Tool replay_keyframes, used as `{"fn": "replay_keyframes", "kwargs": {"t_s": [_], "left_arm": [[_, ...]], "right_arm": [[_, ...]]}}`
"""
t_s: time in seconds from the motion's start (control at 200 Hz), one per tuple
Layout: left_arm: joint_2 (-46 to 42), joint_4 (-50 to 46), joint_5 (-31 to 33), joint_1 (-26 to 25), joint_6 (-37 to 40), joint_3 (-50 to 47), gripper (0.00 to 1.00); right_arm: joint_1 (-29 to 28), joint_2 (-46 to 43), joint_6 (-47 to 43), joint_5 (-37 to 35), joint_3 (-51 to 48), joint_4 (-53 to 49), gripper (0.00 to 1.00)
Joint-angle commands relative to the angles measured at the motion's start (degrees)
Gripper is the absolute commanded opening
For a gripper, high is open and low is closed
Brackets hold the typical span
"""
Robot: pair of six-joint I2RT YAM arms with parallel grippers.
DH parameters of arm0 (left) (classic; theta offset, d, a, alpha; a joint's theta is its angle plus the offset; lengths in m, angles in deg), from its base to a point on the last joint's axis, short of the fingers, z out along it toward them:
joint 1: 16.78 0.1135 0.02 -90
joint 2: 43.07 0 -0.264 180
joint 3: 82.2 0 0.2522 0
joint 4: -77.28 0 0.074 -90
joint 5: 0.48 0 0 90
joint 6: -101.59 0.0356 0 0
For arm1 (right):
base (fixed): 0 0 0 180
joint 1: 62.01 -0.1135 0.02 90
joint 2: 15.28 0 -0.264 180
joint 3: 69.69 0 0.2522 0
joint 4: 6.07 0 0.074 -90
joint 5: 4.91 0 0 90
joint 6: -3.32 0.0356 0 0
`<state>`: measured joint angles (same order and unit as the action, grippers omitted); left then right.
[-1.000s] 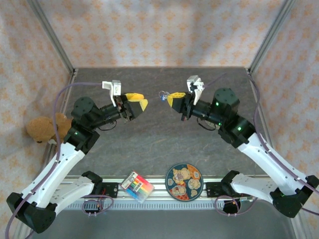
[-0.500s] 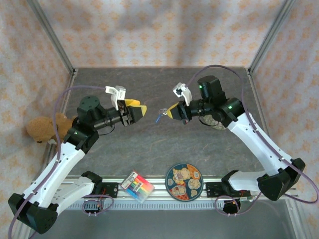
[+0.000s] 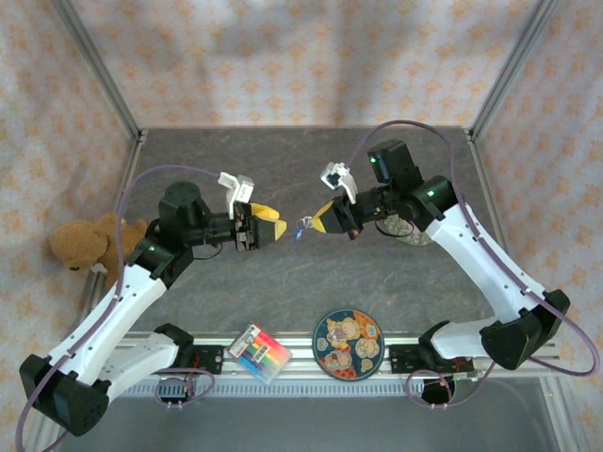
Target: Remove the keys from the keyring
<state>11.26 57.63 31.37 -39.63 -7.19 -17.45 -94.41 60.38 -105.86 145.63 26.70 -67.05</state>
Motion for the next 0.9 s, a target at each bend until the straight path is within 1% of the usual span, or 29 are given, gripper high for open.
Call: {"fn": "replay_keyframes", "kwargs": {"t_s": [0.0, 0.305, 0.405, 0.511, 0.586, 0.811, 0.896], "left_arm": [[0.9, -1.2, -4.6, -0.8, 2.0, 2.8, 0.61], [4.1, -3.8, -5.7, -3.1, 3.9, 6.5, 0.61], [4.9, -5.0, -5.5, -3.8, 4.9, 7.3, 0.59], [5.6, -5.1, -5.5, -4.3, 5.0, 7.8, 0.52], [6.0, -5.4, -5.4, -4.5, 5.2, 8.3, 0.50], [7.3, -6.4, -5.1, -4.9, 6.3, 9.5, 0.50], [7.7, -6.2, -5.1, -5.1, 6.2, 10.0, 0.47]], "right_arm": [[0.3, -0.1, -1.6, 3.2, 2.3, -1.8, 0.00], [0.4, 0.1, -2.1, 4.3, 2.6, -2.5, 0.00], [0.3, 0.2, -2.0, 4.6, 2.6, -2.4, 0.00], [0.3, 0.2, -1.8, 4.9, 2.6, -2.1, 0.00], [0.4, 0.3, -1.8, 5.0, 2.6, -2.0, 0.00], [0.3, 0.5, -1.7, 6.0, 2.6, -2.0, 0.00], [0.3, 0.5, -1.8, 6.1, 2.7, -2.0, 0.00]]}}
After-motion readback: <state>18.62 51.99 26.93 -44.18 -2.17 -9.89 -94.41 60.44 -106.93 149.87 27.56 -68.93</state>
